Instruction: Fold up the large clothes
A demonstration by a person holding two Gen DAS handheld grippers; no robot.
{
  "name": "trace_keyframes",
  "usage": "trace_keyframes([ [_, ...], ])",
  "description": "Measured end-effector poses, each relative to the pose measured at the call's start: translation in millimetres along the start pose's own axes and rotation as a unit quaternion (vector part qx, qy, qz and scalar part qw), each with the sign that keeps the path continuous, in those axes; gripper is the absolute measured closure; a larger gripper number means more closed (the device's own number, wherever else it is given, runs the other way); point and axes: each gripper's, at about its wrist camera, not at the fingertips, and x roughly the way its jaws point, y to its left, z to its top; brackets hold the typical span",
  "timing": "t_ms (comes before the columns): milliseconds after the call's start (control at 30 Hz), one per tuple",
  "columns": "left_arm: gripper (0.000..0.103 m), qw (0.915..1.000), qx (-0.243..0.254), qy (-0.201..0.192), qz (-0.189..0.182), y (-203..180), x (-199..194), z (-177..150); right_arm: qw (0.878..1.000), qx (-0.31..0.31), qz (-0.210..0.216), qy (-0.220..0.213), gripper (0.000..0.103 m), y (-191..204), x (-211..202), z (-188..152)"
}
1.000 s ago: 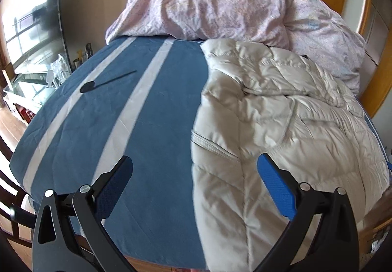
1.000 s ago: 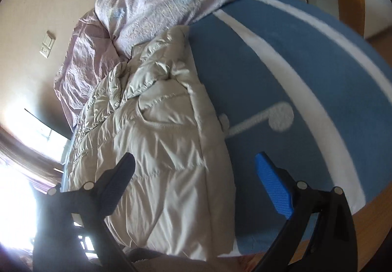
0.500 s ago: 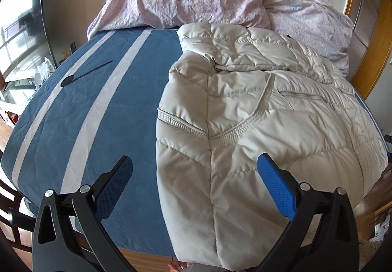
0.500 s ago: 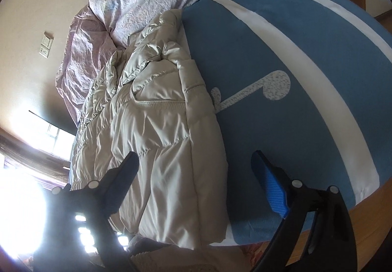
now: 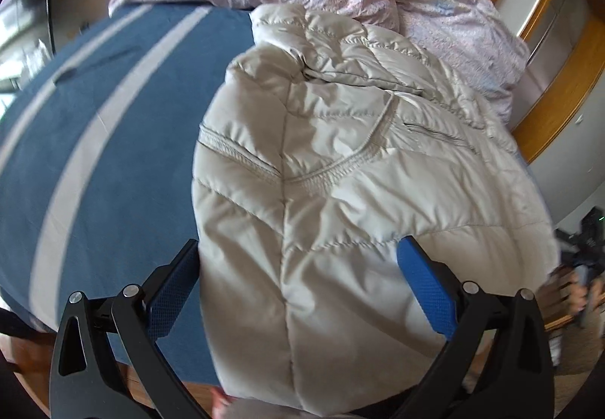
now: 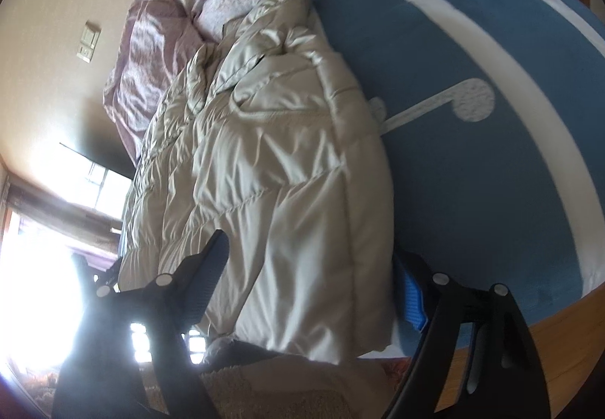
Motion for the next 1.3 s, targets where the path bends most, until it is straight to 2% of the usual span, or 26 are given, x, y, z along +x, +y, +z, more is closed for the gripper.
trace_keyframes([
  [267, 0.009, 0.9953, -0.066, 0.007, -0.07, 18.6, -4.4, 3.7, 0.999, 0.009, 0.026, 0.041, 0.025, -0.7, 3.0, -0.6],
  [367, 0.01, 0.9882, -0.105, 0.02, -0.109, 37.2, -2.7, 11.8, 0.996, 0.028, 0.051, 0.061, 0.025, -7.0, 3.8, 0.4],
  [533, 0.01, 0.978, -0.131, 0.05, -0.155, 46.3, 2.5, 17.4, 0.994, 0.039, 0.072, 0.071, 0.026, -9.5, 7.2, 2.9],
  [700, 0.01, 0.9761, -0.131, 0.06, -0.163, 42.2, 4.5, 17.1, 0.995, 0.034, 0.067, 0.064, 0.03, -5.0, 11.7, 5.8],
  [767, 0.01, 0.9755, -0.13, 0.065, -0.165, 40.5, 4.2, 16.1, 0.995, 0.027, 0.06, 0.069, 0.037, -3.0, 12.9, 5.2],
  [867, 0.017, 0.9775, -0.121, 0.09, -0.147, 41.5, -1.8, 12.8, 0.995, 0.03, 0.058, 0.073, 0.04, -5.0, 11.6, 2.6],
  [1067, 0.021, 0.9768, -0.109, 0.146, -0.112, 37.8, -12.1, 3.6, 0.996, 0.027, 0.05, 0.075, 0.04, -4.6, 11.8, 2.6],
  [1200, 0.021, 0.9711, -0.112, 0.162, -0.135, 30.2, -3.2, 4.9, 0.995, 0.025, 0.054, 0.077, 0.039, -5.1, 11.6, 1.9],
  [1300, 0.021, 0.9688, -0.121, 0.154, -0.152, 29.3, -1.4, 3.6, 0.995, 0.03, 0.064, 0.069, 0.039, -4.1, 13.1, 0.0],
])
